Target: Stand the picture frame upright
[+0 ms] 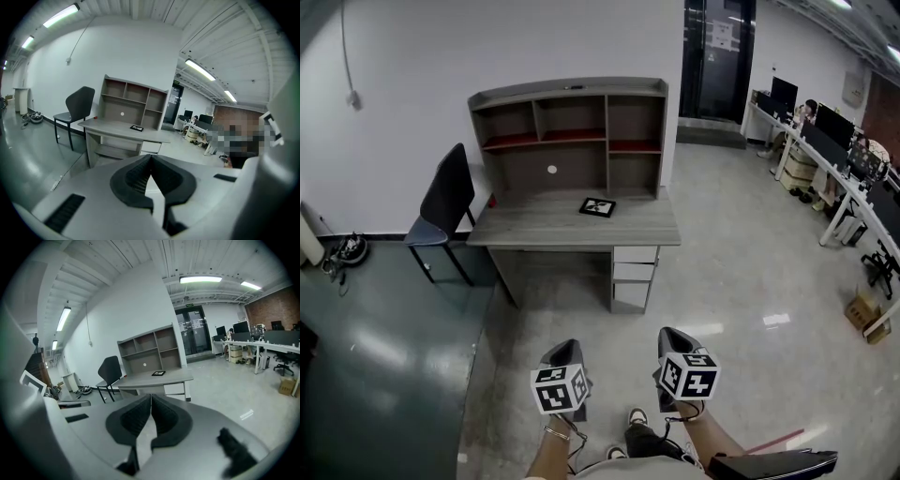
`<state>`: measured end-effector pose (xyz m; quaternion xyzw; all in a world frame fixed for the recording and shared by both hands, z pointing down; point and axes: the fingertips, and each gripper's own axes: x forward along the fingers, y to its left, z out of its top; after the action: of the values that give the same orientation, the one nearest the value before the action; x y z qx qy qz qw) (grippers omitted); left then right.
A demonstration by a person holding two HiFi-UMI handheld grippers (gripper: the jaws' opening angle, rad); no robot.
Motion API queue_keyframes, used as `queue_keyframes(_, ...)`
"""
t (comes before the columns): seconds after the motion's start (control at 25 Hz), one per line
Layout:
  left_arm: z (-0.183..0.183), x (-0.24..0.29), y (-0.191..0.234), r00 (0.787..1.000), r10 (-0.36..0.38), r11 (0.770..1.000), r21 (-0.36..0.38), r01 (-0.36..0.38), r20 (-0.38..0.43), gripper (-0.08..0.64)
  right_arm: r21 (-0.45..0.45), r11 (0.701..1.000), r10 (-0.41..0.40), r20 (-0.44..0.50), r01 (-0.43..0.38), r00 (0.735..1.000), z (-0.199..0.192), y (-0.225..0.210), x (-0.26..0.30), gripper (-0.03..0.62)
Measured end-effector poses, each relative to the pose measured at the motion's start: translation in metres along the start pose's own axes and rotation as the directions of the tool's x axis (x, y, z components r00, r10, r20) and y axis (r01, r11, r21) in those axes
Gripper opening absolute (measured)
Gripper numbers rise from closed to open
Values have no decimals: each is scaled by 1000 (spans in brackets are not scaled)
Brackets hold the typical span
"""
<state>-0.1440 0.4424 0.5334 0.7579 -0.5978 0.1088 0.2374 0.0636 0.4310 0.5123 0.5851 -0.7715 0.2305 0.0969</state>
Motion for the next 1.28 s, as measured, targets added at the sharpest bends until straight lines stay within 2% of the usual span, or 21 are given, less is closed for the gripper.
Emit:
queue_keyframes(0.24,9,23,11,1000,13,1000,-4,-13,-6,14,3,1000,-9,-9,9,1000,8,-9,27,32)
queue_keyframes(0.52,38,68,19,1000,29,1000,-3,-29,6,14,-4,1000,-2,-12,2,1000,32,-25,73,32)
queue_keyframes(0.96,80,146,15,998,59,998,14,-59,-22,14,9,999,34,-26,-34,999,79,-61,150,32)
queue_keyframes(1.28,105,191,10,997,72,997,26,-71,-25,14,24,999,46,-43,-45,998,98,-87,192,32)
